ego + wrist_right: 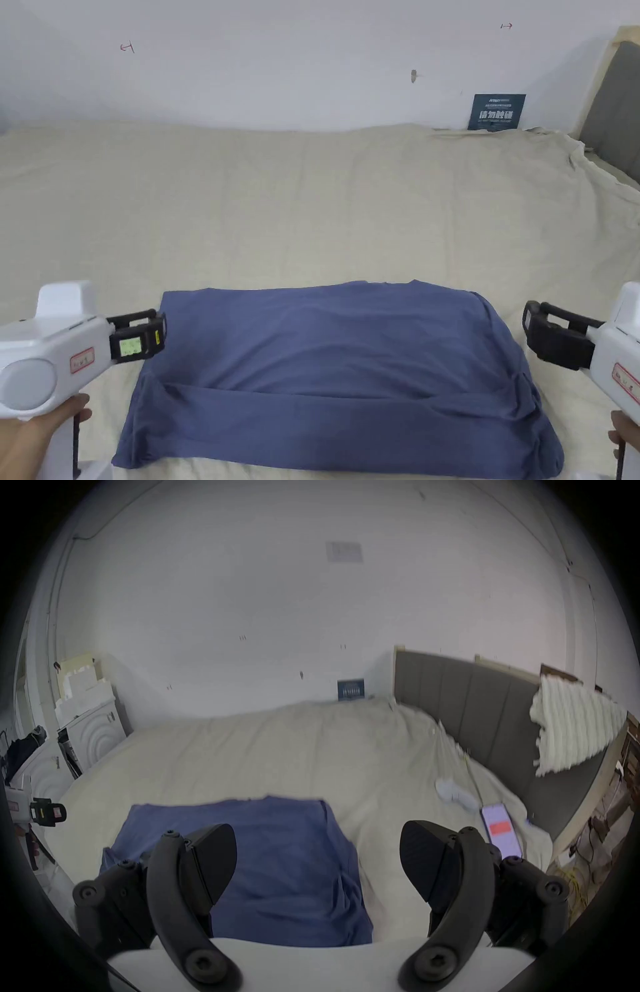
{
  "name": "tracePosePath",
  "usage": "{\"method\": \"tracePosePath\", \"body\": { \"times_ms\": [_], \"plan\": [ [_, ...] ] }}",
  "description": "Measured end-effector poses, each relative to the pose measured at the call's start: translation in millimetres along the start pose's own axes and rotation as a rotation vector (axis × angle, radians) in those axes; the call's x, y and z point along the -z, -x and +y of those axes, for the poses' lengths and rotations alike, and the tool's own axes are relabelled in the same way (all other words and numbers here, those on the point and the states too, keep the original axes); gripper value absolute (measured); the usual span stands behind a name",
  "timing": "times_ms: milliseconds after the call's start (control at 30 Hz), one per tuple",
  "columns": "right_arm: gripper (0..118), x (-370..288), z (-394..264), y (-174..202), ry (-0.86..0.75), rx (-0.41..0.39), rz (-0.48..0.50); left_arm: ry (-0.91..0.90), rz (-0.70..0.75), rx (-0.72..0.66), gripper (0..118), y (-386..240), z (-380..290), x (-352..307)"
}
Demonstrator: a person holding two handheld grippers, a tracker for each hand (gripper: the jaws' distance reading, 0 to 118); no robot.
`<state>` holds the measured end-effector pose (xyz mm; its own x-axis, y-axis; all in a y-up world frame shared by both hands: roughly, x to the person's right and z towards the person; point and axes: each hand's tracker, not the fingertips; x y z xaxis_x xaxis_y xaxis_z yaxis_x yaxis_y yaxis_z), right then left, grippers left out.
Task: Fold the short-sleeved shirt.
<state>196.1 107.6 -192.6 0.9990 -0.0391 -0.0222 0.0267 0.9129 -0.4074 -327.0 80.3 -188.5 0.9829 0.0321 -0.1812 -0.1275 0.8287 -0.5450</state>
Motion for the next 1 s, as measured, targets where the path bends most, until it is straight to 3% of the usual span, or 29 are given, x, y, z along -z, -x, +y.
{"method": "tracePosePath", "body": {
  "times_ms": [67, 100, 133, 167, 200, 233, 267, 500, 733, 767, 833, 900, 933, 967, 1000],
  "plan": [
    [93, 2, 7, 7, -0.042, -0.030, -0.020, -0.042, 0.014, 0.012, 105, -6, 6, 5],
    [79, 4, 11, 11, -0.050, -0.045, -0.030, -0.051, 0.012, 0.016, 92, -9, 9, 9],
    [63, 6, 13, 14, -0.060, -0.052, -0.033, -0.059, 0.006, 0.020, 76, -14, 12, 9],
    [42, 9, 16, 16, -0.071, -0.053, -0.031, -0.068, -0.007, 0.024, 51, -16, 15, 14],
    [12, 14, 18, 17, -0.083, -0.053, -0.027, -0.074, -0.020, 0.021, 15, -18, 18, 20],
    [0, 19, 20, 19, -0.087, -0.053, -0.025, -0.075, -0.025, 0.018, 1, -21, 21, 28],
    [0, 24, 21, 20, -0.093, -0.056, -0.025, -0.070, -0.038, 0.018, 0, -23, 24, 34],
    [0, 76, 27, 29, -0.075, -0.072, -0.015, 0.017, -0.058, 0.046, 0, -30, 42, 104],
    [0, 132, 28, 31, -0.018, -0.083, -0.005, 0.205, -0.042, 0.070, 0, -8, 65, 223],
    [0, 139, 27, 32, -0.012, -0.086, -0.004, 0.247, -0.045, 0.055, 4, -4, 67, 237],
    [0, 152, 24, 32, 0.008, -0.085, -0.003, 0.317, -0.043, 0.030, 31, 4, 71, 266],
    [0, 164, 21, 31, 0.026, -0.081, 0.002, 0.365, -0.032, 0.020, 77, 11, 70, 289],
    [0, 169, 20, 31, 0.034, -0.081, 0.002, 0.402, -0.020, 0.027, 91, 11, 68, 296],
    [0, 175, 18, 32, 0.043, -0.084, 0.001, 0.427, 0.000, 0.035, 98, 13, 66, 305],
    [0, 180, 16, 31, 0.052, -0.088, -0.002, 0.455, 0.016, 0.049, 99, 16, 63, 315]
  ]
}}
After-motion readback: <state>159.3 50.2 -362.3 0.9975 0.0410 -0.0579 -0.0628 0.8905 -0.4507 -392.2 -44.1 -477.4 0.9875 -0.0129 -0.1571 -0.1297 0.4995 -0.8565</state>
